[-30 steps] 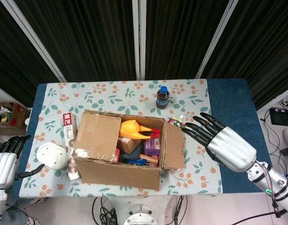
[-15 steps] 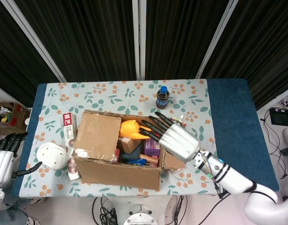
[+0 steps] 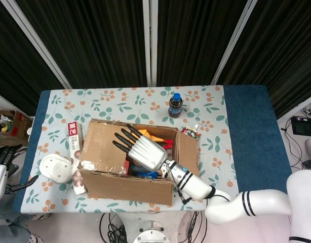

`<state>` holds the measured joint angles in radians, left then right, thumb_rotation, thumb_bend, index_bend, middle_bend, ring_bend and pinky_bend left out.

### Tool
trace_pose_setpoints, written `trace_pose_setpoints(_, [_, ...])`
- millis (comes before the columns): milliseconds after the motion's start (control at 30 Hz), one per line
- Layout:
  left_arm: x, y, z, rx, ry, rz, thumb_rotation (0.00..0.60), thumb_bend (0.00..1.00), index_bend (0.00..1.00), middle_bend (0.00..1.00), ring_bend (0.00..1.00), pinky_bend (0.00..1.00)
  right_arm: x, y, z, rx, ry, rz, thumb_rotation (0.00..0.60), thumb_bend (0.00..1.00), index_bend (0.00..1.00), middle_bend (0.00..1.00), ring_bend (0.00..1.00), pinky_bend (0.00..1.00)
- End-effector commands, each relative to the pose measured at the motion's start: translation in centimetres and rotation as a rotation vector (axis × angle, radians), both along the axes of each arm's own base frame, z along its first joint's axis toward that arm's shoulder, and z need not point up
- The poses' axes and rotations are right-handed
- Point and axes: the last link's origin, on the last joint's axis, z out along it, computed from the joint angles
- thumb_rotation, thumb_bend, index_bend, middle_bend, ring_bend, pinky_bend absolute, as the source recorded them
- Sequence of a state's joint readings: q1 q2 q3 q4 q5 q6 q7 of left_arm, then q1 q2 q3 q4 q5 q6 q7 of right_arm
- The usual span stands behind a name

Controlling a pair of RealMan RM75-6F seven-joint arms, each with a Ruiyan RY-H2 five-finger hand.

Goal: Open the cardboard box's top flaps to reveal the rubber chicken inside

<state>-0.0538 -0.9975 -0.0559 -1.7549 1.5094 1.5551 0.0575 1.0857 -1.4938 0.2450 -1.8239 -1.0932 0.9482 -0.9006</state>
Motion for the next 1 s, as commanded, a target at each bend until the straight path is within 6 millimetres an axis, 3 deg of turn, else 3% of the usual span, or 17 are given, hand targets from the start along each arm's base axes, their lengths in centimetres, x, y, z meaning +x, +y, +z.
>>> trace_pose_setpoints(33, [-0.3,-0.1,0.3,0.007,0.004,0.006,0.343,0.11,0.16,0.19,0.15,0.24,0.8,-0.6,-1.3,-0.007,0.004,-0.001,0.6,0.0,0.0,0.0,0.0,0.0])
trace_pose_setpoints(800, [-2.4,-0.6,2.2,0.057,0.021,0.05,0.342,0.11,0.16,0.19,0.15,0.24,3.2,-2.3,-8.3,0.016,-0.068,-0.005,0.6,0.0,0.0,0.0,0.0,0.0])
trace_pose_setpoints(1000, [-2.7,-0.7,2.4,0.065,0.027,0.053,0.339,0.11,0.16,0.19,0.15,0.24,4.8,-2.2,-8.1,-0.003,-0.156,0.023,0.6,0.14,0.0,0.0,0.0,0.0])
